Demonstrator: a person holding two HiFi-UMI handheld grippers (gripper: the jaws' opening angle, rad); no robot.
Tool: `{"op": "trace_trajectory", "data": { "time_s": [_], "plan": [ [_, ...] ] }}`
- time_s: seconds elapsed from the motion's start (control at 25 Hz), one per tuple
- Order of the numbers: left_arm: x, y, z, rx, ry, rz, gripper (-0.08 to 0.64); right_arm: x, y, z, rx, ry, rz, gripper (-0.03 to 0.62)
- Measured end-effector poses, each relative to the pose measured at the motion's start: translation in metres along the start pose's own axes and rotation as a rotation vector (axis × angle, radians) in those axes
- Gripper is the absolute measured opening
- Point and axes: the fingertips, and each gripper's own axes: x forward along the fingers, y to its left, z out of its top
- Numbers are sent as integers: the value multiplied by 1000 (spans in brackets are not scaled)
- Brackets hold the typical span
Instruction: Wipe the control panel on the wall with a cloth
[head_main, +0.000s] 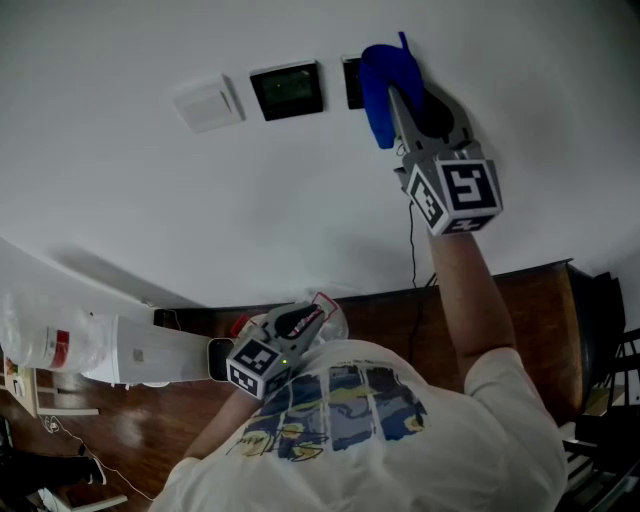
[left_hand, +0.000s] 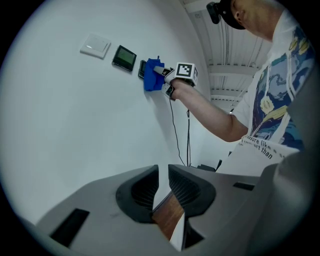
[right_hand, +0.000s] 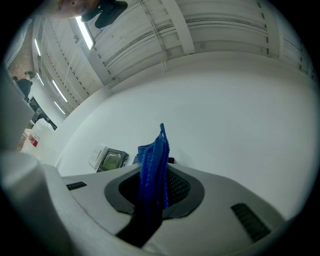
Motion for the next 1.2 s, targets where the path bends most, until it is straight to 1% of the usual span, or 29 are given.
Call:
{"op": "trace_trajectory", "data": {
  "time_s": [0.36, 0.76, 0.92, 1.2],
  "plan": [
    [24, -18, 7, 1, -2, 10, 61, -16, -38, -1, 3, 1, -15, 94],
    [44, -36, 10, -13, -2, 19, 61, -29, -66, -8, 13, 15, -20, 93],
    [51, -43, 10, -22, 0, 25, 61, -37, -71, -9, 22, 11, -9, 93],
    [61, -55, 7, -33, 13, 40, 61, -61, -69, 0, 48, -21, 37, 92]
  ]
}}
